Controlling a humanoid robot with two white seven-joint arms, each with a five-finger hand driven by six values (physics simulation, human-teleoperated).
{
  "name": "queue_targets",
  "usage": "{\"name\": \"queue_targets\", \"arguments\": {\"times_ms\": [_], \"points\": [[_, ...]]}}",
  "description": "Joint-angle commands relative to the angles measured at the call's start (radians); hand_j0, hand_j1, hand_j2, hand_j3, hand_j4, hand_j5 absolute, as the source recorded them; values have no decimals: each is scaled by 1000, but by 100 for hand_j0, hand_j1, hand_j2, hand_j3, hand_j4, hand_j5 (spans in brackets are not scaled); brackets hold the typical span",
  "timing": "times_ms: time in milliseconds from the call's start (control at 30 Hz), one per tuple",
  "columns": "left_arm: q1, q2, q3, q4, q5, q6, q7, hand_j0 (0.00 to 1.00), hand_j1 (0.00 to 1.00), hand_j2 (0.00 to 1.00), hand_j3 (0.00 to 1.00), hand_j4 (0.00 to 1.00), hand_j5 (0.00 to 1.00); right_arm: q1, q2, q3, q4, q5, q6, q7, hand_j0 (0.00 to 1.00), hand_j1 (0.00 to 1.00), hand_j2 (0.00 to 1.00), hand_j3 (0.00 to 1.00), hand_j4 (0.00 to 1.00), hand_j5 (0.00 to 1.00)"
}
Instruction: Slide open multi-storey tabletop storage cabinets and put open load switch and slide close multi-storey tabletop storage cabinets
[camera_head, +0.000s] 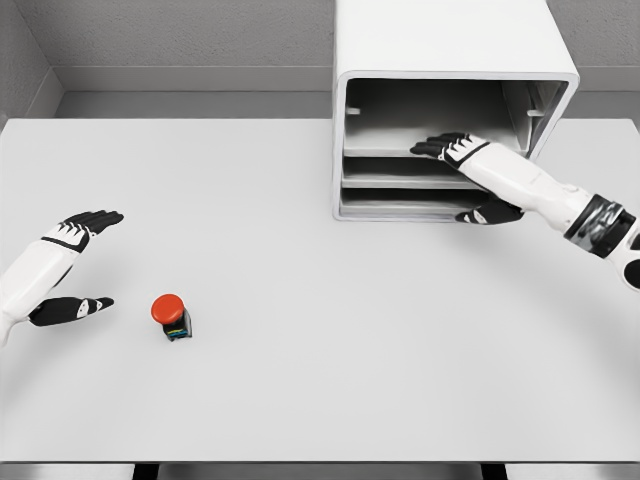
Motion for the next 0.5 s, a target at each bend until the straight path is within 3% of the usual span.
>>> {"name": "queue_targets", "arguments": {"times_ms": [0, 467], "points": [[0, 1, 0, -1, 7, 1, 1, 100, 100, 100, 100, 100, 100, 0, -5, -1, -4, -6, 1, -1, 100, 100, 100, 100, 100, 100], [0, 1, 0, -1, 7, 1, 1, 100, 100, 100, 100, 100, 100, 23, -17, -4, -7, -9, 1, -2, 100, 100, 100, 100, 100, 100]]}}
